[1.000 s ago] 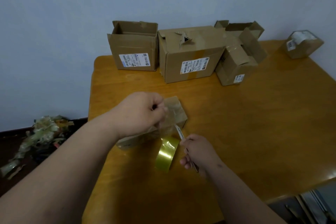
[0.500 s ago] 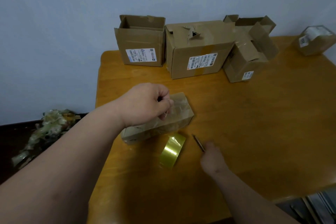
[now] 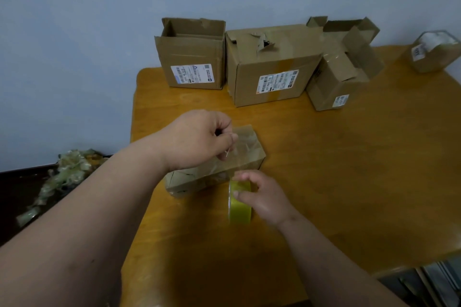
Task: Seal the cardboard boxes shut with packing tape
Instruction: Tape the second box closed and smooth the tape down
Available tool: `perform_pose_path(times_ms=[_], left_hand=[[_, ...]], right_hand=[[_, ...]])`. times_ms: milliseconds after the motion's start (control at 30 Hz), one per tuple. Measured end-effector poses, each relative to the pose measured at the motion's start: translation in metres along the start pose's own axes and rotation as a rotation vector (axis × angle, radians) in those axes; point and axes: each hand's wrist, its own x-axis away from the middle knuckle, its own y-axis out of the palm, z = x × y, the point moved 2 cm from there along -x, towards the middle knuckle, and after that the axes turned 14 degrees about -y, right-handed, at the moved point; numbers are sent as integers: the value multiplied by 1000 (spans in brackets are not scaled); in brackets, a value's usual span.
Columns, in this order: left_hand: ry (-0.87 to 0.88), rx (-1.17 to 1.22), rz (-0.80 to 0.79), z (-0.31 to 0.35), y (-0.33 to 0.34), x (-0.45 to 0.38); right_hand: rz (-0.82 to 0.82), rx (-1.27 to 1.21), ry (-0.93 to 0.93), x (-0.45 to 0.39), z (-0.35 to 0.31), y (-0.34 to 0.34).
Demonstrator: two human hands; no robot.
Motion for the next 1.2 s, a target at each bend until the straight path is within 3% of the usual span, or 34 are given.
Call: perform_pose_path(times_ms=[133,333,733,967,1100,1200], left_hand=[[-47,66,23,-6,-3,2],[-214,532,124,-27,-21,-1],[-297,468,142,-60,-17,3],[-324,501,175,-77,-22,5],[-348,521,160,-83,-19,4],[-355,520,138,-85,-12,5]], right_hand=[[35,-89,72,-2,2,-3],[73,-107,124,0,2,-6],[37,167,-1,-5,-1,0],[-243,433,46,0,-9,-3],[-395,429,210,-5,2,0],[-392,383,303,-13,15,5]])
